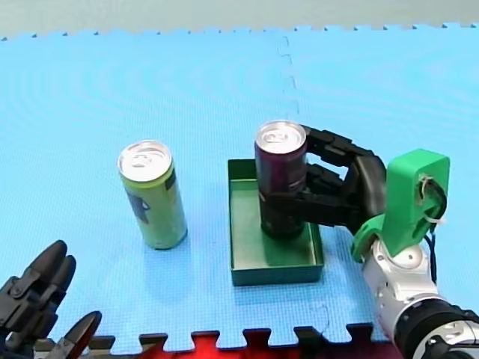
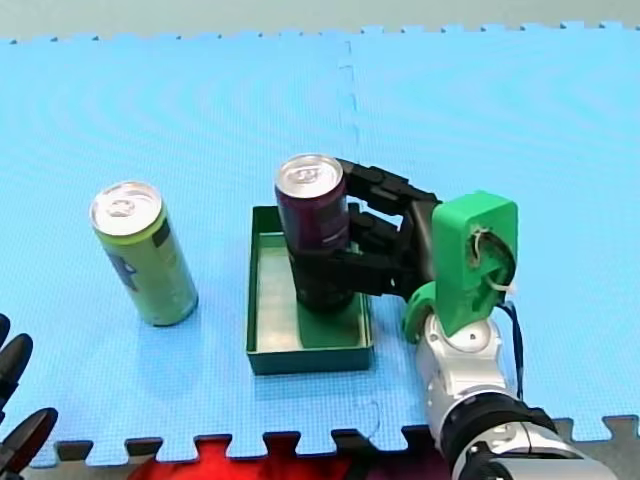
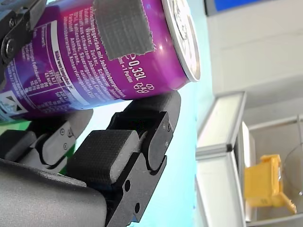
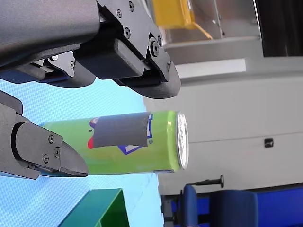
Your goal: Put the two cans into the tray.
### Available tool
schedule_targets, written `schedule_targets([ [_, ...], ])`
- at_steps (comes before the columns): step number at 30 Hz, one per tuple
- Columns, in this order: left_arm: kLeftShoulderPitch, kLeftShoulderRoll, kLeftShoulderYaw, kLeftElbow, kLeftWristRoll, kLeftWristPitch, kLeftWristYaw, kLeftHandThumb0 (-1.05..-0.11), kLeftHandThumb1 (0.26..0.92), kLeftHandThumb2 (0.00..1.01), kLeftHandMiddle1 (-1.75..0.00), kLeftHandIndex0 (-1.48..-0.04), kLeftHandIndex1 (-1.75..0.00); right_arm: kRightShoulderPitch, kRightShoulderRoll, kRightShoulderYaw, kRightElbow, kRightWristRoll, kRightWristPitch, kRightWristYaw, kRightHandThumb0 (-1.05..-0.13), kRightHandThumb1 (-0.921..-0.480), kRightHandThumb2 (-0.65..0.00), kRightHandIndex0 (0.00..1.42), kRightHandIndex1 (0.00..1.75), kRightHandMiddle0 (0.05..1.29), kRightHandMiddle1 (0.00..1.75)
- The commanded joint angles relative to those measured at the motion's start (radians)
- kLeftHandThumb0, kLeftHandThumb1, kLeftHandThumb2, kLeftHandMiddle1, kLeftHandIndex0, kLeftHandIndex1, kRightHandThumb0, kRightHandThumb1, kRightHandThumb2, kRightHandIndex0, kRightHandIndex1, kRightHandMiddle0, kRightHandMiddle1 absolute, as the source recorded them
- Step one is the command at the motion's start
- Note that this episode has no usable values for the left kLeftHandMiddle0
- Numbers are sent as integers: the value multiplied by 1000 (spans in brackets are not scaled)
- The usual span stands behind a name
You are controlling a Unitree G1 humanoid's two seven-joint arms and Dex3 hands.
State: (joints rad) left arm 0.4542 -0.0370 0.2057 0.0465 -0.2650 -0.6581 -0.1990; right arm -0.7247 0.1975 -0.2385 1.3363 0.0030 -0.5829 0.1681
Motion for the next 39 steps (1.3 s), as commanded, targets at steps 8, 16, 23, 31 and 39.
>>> schedule_targets([
  [8,-17,25,11,24,-32,-12,-38,-1048,918,6,-3,-639,-5,43,-2,-4,-4,14,-41,25,-322,-780,0,1361,0,1232,1],
  [16,-31,22,16,45,-33,-32,-47,-1048,915,3,-6,-648,-7,51,3,-9,-4,25,-58,43,-324,-781,0,1350,0,1227,0],
  [23,-32,23,15,50,-35,-38,-53,-1048,914,1,-6,-651,-7,50,3,-8,-4,27,-60,49,-325,-781,0,1344,0,1227,0],
  [31,-36,28,19,65,-45,-54,-69,-1048,913,1,-4,-653,-6,37,2,-5,-3,23,-45,36,-327,-782,-1,1340,0,1225,0],
  [39,-36,27,22,74,-53,-63,-78,-1048,920,4,-5,-655,-5,13,4,3,4,6,-4,0,-316,-786,-1,1336,1,1222,1],
])
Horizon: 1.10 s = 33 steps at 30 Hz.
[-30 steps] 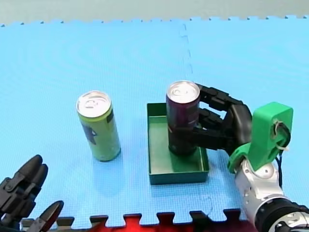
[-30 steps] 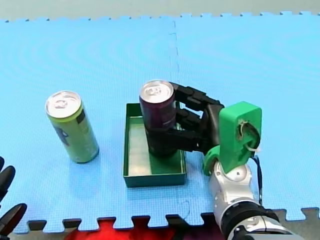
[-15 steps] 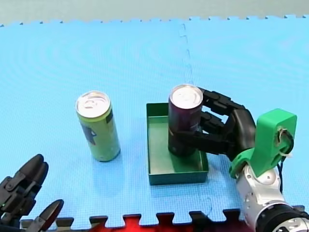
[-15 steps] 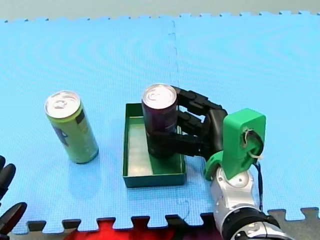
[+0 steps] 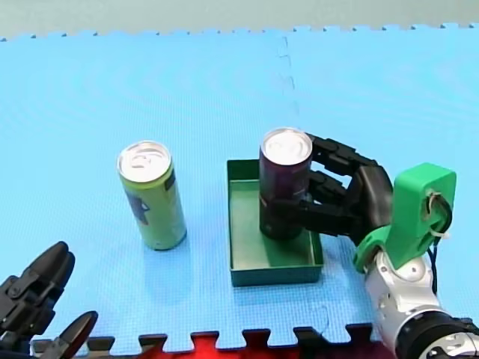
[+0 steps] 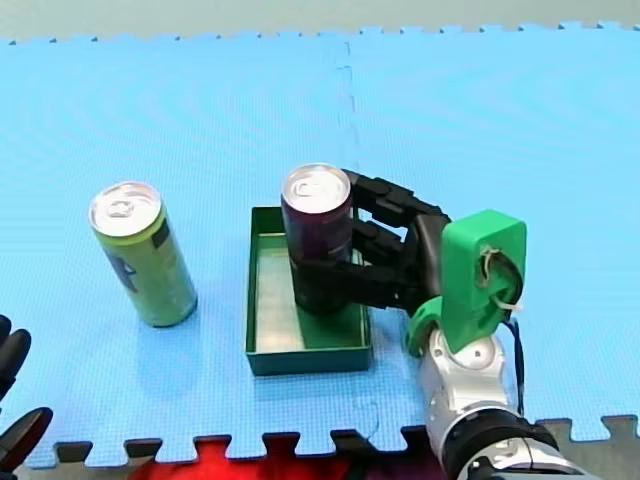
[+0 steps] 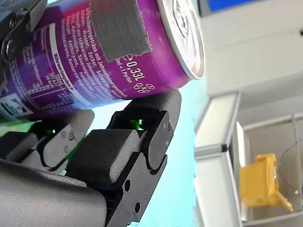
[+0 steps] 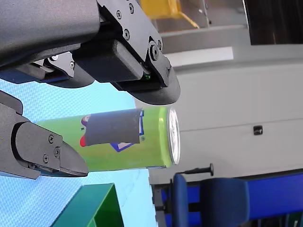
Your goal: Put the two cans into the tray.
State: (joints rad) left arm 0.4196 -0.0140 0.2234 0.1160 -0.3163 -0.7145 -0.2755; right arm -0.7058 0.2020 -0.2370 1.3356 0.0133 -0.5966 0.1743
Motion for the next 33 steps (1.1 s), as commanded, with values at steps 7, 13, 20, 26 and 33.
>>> schedule_targets([
  [7,-7,6,8,14,-13,-14,-11,-1048,921,7,-6,-658,-5,-39,4,14,11,-26,57,-59,-314,-789,-1,1339,5,1222,4],
  [13,-8,6,8,13,-23,-15,-23,-1048,921,16,-6,-659,-5,-81,-5,40,16,-74,111,-153,-313,-790,-1,1347,6,1225,3],
  [20,-9,14,9,4,-25,-2,-30,-1048,921,31,-2,-656,-2,-112,-12,58,17,-106,143,-217,-302,-791,0,1354,6,1227,3],
  [26,1,17,8,-18,-26,15,-29,-1048,921,42,0,-652,0,-119,-14,66,18,-119,149,-236,-297,-790,0,1360,6,1231,3],
  [33,13,18,9,-45,-27,38,-25,-1048,921,52,0,-649,0,-121,-13,67,19,-121,153,-245,-295,-789,0,1368,6,1235,2],
])
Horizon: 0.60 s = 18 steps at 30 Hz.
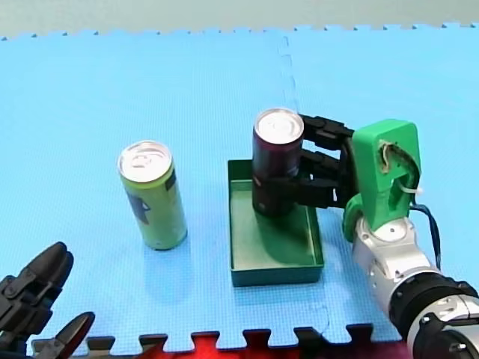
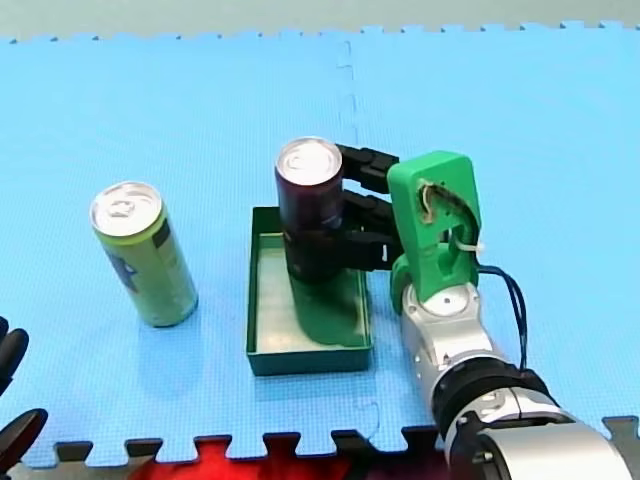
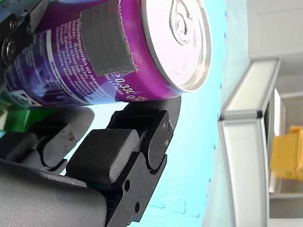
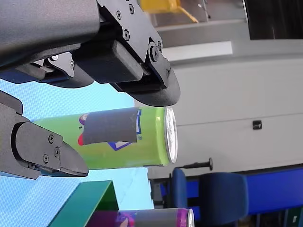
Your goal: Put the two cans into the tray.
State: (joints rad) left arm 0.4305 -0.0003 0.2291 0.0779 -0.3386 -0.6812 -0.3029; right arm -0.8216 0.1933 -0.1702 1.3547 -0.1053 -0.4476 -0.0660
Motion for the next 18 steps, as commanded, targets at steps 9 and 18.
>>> schedule_targets([
  [9,2,10,9,-9,-17,11,-10,-1048,921,57,0,-654,-2,-8,-6,0,0,-4,6,-3,-295,-788,0,1375,5,1237,2],
  [18,3,12,13,-10,-35,9,-29,-1048,921,54,0,-657,-3,1,-1,3,0,-8,-3,-5,-296,-786,0,1378,3,1238,1],
])
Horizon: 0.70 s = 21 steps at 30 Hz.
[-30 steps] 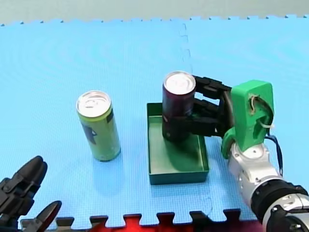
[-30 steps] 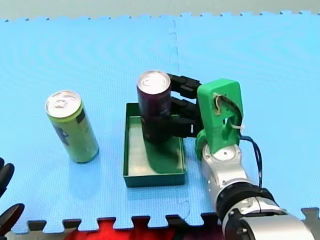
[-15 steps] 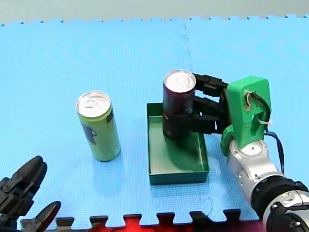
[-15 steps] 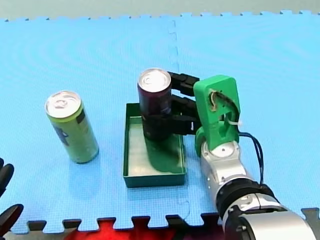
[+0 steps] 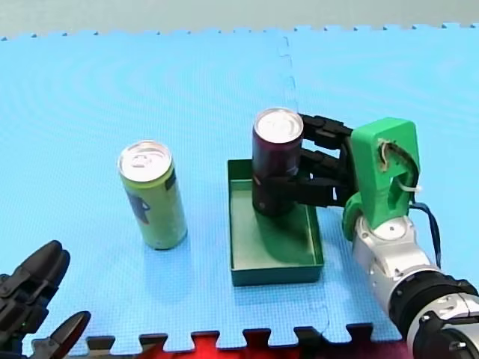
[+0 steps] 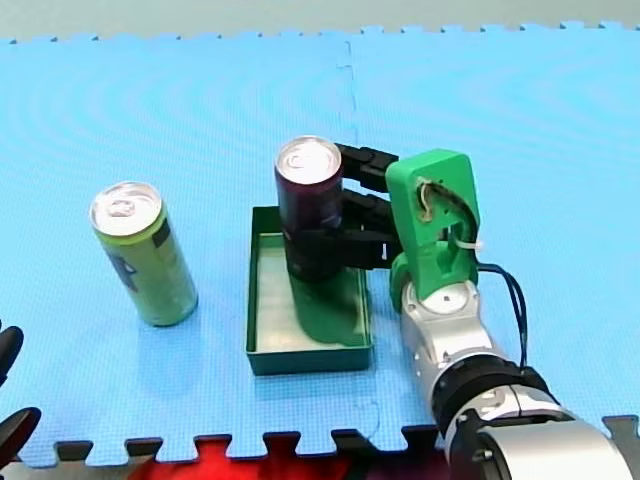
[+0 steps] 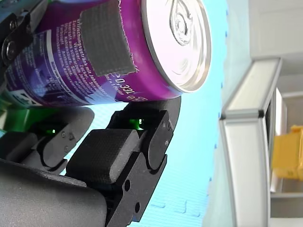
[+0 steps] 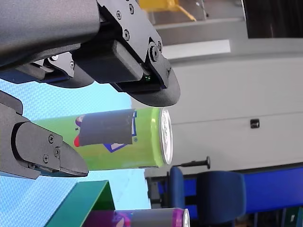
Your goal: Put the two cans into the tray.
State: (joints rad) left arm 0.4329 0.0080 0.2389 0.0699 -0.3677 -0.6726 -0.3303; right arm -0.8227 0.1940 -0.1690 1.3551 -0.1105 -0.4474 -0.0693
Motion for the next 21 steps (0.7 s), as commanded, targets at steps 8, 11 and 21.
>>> schedule_targets([
  [8,2,5,5,-10,-3,5,-2,-1048,921,53,0,-659,-3,5,4,0,-1,1,-13,18,-581,-661,-5,885,2,746,1],
  [11,2,4,6,-10,-2,5,-2,-1048,921,53,0,-658,-2,9,9,0,0,1,-9,27,-928,-691,-15,417,1,348,0],
  [21,-5,7,10,-3,-7,9,-7,-1048,921,55,0,-655,0,7,10,6,1,-7,18,15,-1017,-701,-3,259,0,217,0],
])
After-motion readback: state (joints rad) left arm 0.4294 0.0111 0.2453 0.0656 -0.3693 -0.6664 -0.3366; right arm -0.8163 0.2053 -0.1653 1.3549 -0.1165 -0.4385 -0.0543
